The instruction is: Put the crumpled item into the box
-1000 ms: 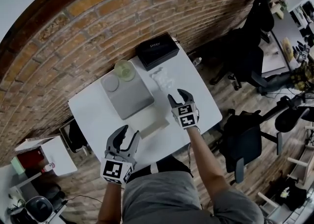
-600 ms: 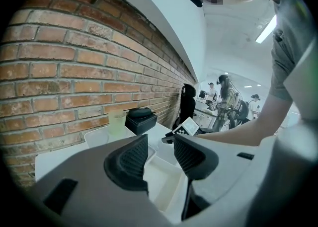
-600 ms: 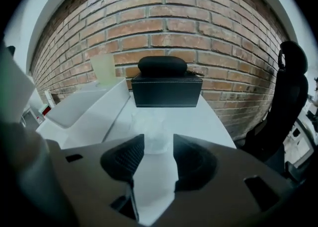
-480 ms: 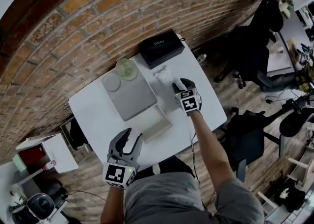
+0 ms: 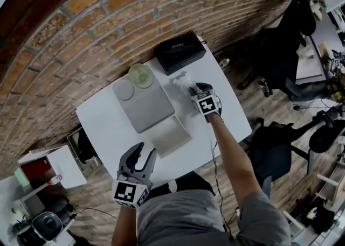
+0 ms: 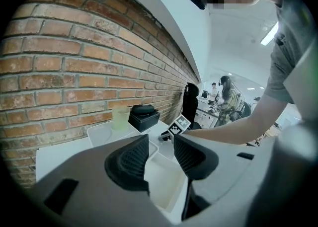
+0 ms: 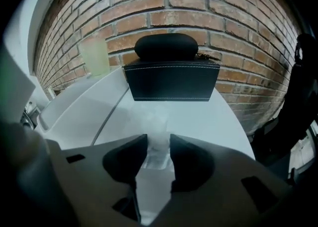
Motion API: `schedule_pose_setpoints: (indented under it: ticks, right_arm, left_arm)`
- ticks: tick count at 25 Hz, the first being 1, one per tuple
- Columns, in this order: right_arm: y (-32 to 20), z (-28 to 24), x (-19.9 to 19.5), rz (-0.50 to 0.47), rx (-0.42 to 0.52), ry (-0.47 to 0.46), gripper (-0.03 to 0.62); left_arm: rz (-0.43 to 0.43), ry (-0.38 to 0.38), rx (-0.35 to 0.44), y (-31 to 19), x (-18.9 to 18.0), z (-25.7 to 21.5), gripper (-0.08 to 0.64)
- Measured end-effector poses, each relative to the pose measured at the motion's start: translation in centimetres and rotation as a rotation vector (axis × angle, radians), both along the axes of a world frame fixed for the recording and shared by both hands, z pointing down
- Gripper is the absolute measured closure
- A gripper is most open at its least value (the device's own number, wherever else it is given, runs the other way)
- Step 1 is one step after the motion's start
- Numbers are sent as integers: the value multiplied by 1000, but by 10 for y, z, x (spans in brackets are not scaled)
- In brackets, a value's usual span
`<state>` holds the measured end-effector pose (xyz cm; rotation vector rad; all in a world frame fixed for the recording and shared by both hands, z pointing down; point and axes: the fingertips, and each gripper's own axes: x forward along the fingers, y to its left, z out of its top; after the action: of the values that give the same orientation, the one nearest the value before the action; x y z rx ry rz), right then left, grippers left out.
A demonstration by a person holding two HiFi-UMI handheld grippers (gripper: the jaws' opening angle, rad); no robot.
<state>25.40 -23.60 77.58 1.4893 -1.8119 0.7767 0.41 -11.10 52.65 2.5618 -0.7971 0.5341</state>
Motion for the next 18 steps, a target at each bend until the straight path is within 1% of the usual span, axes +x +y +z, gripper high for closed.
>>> schedule_pose_setpoints:
  ticks: [6,10,15,18]
  right_arm:
    - [2,5,-5,6,-6,1,471]
    - [1,2,-7,-10,-3,27,520]
    - [3,4,-7,17,-24,15,534]
    - [3,-3,-9,36,-8,0,541]
  left_arm:
    - [-1,-8,-5,1,-3,2,405]
    - [-1,-9,2,3,-6,2,405]
    - [-8,-2,1,5,-9,2,405]
    - [-6,-11,5,6,-10,0,405]
